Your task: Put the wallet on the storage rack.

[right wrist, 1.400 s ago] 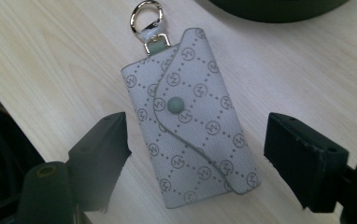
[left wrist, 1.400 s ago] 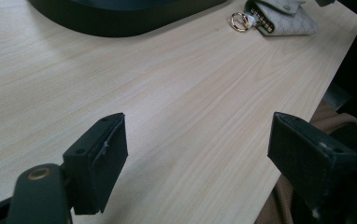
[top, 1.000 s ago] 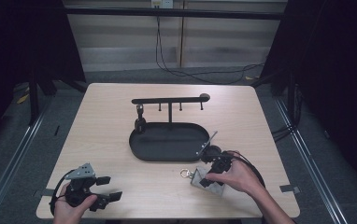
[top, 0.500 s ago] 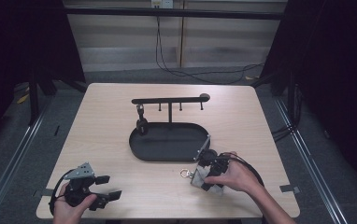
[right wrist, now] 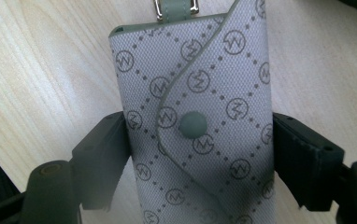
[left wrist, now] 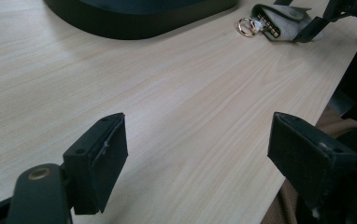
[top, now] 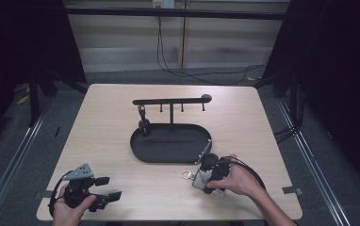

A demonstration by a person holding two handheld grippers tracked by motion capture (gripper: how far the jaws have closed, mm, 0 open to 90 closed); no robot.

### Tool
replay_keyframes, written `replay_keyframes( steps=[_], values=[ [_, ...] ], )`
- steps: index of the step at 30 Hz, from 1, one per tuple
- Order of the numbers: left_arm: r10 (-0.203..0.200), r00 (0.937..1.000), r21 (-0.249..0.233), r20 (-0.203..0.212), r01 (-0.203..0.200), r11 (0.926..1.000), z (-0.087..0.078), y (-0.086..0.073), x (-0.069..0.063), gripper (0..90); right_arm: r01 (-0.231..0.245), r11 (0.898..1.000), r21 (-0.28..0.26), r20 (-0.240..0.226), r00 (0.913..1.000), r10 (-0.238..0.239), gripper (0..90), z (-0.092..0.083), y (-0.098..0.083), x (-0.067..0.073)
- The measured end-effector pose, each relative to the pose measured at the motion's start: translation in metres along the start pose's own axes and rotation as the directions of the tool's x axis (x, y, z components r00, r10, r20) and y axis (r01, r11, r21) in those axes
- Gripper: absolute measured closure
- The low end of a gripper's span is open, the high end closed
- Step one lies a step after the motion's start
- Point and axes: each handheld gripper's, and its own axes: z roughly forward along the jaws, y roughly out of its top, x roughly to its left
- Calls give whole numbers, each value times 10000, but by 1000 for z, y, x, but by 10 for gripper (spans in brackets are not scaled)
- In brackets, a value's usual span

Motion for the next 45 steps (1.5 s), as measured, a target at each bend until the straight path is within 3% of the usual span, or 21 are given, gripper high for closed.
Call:
replay_keyframes(
  steps=[6,18,25,34,45],
  values=[
    [-41,9999,-148,121,42,9999,-1,0,0,198,343,9993,165,708,9969,-354,237,3,1,9],
    [35,9999,-79,103,-34,10000,-1,0,0,198,-103,9995,294,670,9977,83,295,1,5,7],
    [-58,9998,-13,213,58,10000,0,0,1,198,-758,9967,292,438,9963,744,311,-1,7,3],
    [-23,9997,40,232,22,10000,0,0,0,197,-773,9962,395,351,9965,760,314,-6,10,4],
    [27,9998,90,215,-29,10000,1,0,-1,198,-747,9971,137,303,9968,743,316,-16,8,4]
  ],
)
